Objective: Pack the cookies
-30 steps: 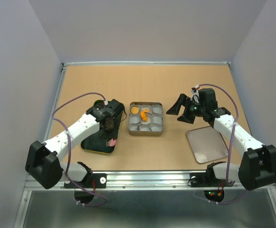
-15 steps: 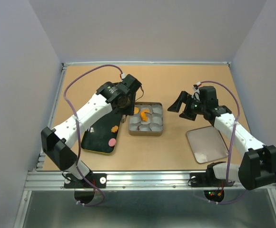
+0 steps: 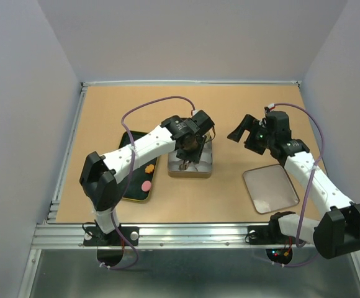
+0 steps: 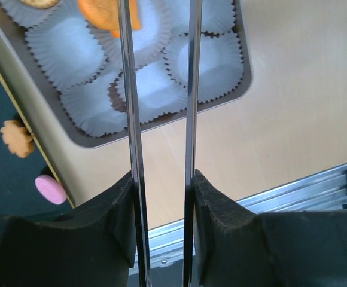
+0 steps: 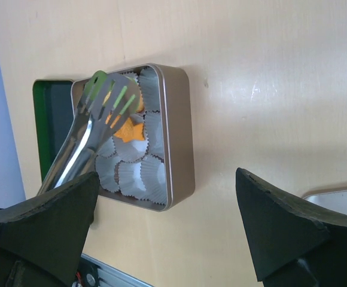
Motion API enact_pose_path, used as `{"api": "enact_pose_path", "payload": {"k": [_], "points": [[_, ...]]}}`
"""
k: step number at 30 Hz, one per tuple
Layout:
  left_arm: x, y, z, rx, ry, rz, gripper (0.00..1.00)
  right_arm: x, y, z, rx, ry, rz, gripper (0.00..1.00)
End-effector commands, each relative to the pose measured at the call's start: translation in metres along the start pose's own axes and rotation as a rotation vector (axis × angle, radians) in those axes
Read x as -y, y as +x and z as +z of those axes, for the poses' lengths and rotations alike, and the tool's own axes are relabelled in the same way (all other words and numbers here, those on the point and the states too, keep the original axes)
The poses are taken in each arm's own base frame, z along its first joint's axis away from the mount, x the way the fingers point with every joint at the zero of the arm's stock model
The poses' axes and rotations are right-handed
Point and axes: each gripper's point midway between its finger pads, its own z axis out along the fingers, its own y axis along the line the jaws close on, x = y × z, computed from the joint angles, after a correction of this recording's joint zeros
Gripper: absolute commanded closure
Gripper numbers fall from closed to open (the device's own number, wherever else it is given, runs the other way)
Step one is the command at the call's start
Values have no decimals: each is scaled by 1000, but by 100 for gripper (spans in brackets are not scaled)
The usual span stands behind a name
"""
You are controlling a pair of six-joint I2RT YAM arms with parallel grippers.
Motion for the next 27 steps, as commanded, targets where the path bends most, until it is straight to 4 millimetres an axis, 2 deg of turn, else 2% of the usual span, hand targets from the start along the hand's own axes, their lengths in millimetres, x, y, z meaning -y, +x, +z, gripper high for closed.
{"api": "enact_pose_path", "payload": {"k": [1, 7, 12, 21, 27], "points": [[23, -19, -6, 65, 74, 25, 60, 0, -7, 0, 12, 11, 8, 0], [24, -12, 10, 35, 61, 44, 59, 1, -3, 0, 0, 8, 3, 0], [20, -11, 15, 36, 36, 47, 56, 0, 0, 1, -14, -2, 0, 0], [18, -13, 16, 43, 21, 44, 48, 2, 5, 2, -32, -3, 2, 0], [15, -16, 13, 55, 3, 43, 47, 3, 7, 3, -43, -5, 6, 0]]}}
